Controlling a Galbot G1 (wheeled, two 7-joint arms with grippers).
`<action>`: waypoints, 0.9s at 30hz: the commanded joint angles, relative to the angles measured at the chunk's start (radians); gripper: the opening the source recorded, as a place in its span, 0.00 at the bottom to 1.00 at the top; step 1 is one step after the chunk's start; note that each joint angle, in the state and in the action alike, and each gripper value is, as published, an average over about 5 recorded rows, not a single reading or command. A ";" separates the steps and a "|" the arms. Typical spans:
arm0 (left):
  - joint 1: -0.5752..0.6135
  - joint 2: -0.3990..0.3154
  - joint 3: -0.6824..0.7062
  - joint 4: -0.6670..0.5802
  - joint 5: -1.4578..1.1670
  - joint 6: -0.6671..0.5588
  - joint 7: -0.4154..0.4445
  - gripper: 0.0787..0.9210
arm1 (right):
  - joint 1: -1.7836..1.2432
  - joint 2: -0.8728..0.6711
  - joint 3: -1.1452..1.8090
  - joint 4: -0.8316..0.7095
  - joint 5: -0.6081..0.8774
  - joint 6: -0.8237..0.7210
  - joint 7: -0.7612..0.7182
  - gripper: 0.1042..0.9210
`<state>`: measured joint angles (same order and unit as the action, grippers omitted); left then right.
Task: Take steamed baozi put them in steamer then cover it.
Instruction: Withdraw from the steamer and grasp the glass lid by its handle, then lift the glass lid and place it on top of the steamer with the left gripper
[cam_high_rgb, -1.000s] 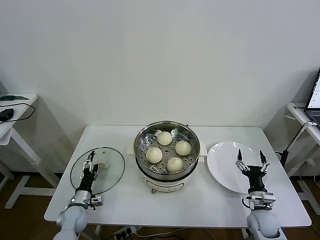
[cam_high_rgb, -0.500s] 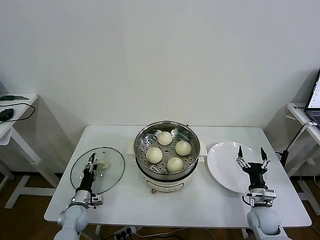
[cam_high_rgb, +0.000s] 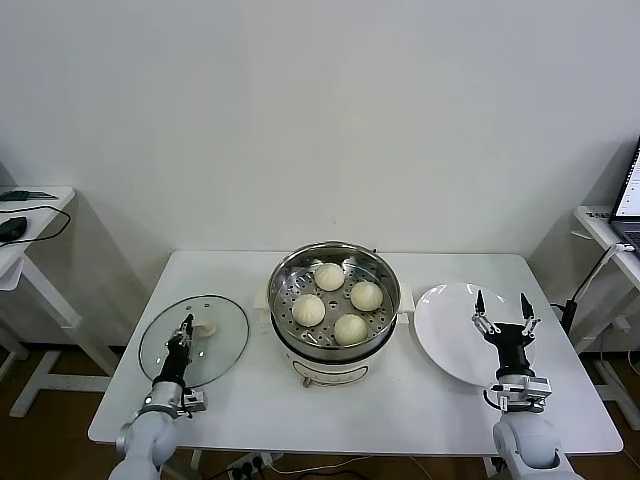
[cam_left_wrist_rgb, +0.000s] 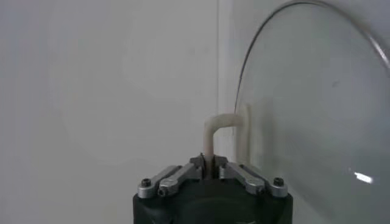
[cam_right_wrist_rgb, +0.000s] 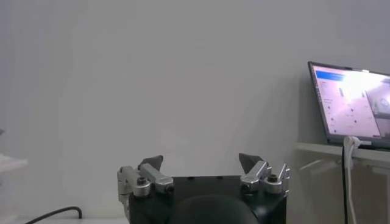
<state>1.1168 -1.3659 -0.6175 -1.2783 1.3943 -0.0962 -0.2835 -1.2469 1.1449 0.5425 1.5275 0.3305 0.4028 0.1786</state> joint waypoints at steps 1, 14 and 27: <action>0.048 0.031 -0.045 -0.154 -0.006 0.022 -0.007 0.13 | -0.003 0.002 0.002 0.001 0.000 0.003 -0.001 0.88; 0.236 0.209 -0.114 -0.797 -0.229 0.132 0.111 0.13 | -0.008 0.013 0.017 0.005 -0.001 0.007 -0.004 0.88; 0.056 0.218 0.431 -0.998 -0.252 0.398 0.277 0.13 | -0.050 0.012 0.054 0.004 0.003 0.011 -0.010 0.88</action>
<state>1.2947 -1.1635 -0.5640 -2.0565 1.1927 0.0982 -0.1294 -1.2829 1.1542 0.5841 1.5366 0.3322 0.4116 0.1688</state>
